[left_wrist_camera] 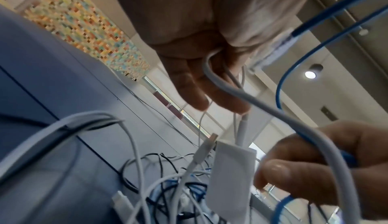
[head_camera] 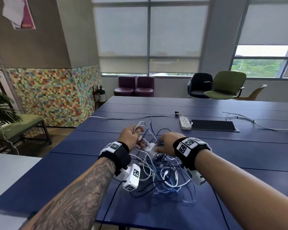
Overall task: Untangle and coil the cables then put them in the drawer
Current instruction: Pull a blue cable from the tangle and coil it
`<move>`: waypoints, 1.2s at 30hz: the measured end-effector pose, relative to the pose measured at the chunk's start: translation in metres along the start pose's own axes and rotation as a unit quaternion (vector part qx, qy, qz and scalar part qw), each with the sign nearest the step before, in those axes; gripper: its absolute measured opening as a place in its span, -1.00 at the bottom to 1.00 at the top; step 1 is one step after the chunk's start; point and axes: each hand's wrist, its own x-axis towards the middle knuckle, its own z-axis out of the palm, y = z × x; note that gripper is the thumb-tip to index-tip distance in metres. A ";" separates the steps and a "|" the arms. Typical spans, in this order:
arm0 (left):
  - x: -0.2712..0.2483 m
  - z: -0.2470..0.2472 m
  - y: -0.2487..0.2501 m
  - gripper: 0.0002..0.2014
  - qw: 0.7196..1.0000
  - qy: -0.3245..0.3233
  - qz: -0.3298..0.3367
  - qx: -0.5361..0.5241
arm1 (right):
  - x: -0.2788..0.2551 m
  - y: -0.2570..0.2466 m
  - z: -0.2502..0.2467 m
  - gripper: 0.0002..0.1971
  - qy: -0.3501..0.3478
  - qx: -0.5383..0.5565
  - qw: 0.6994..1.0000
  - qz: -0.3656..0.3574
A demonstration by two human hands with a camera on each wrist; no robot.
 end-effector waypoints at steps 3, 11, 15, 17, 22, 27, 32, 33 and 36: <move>0.002 -0.006 -0.015 -0.76 0.998 0.006 -0.004 0.057 | 0.003 0.001 -0.005 -0.66 -0.004 -0.005 1.000 0.009; 0.001 -0.024 -0.049 -0.88 0.984 0.038 -0.111 0.134 | 0.011 0.024 -0.036 -0.54 0.100 0.520 0.837 0.137; 0.005 -0.023 -0.037 -0.38 0.946 0.093 -0.055 0.305 | 0.013 0.024 -0.050 -0.52 0.122 0.610 0.774 0.123; -0.006 -0.016 -0.012 -0.39 0.949 0.132 0.052 0.283 | 0.013 0.020 -0.057 -0.52 0.150 0.611 0.769 0.110; -0.034 0.019 0.038 -0.36 0.989 -0.056 0.096 0.093 | 0.018 0.017 -0.065 -0.52 0.224 0.582 0.772 0.123; -0.031 0.028 0.019 -0.73 0.949 -0.088 0.117 0.279 | 0.017 0.021 -0.079 -0.53 0.288 0.613 0.723 0.133; -0.013 0.016 0.001 -0.63 0.965 -0.074 0.092 0.233 | 0.013 0.042 -0.083 -0.49 0.375 0.470 0.793 0.098; -0.011 0.015 0.003 -0.68 0.972 -0.067 0.087 0.208 | 0.010 0.042 -0.081 -0.51 0.352 0.457 0.815 0.061; -0.004 0.017 0.010 -0.79 0.982 -0.059 0.097 0.152 | 0.000 0.029 -0.074 -0.52 0.185 0.390 0.902 -0.003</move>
